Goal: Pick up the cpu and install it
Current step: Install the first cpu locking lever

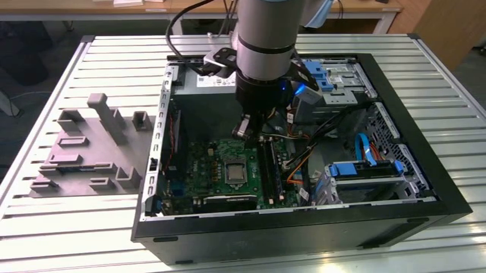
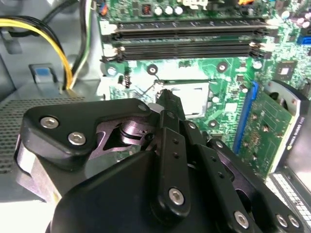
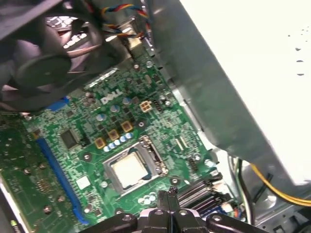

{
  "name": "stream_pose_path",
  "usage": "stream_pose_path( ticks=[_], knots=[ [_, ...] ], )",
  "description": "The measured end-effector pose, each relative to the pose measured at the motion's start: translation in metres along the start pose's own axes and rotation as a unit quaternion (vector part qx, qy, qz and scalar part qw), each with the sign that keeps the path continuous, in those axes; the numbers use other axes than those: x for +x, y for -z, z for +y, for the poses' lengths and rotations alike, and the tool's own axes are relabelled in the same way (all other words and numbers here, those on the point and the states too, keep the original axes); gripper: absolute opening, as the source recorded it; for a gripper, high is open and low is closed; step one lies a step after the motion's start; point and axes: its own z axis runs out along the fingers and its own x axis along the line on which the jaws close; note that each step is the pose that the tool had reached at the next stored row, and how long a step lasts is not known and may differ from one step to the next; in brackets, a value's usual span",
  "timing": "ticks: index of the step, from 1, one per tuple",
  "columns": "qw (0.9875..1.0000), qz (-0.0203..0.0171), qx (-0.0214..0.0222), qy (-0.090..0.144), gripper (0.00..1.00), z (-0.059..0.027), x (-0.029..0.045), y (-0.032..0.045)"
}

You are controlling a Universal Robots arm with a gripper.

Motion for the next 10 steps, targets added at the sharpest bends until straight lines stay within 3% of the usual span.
stream_pose_path(
  ticks=[6, 10],
  knots=[
    [1.0, 0.0, 0.0, 0.0, 0.11, -0.0005, -0.0133, 0.0002],
    [1.0, 0.0, 0.0, 0.0, 0.11, -0.0006, -0.0143, 0.0003]
  ],
)
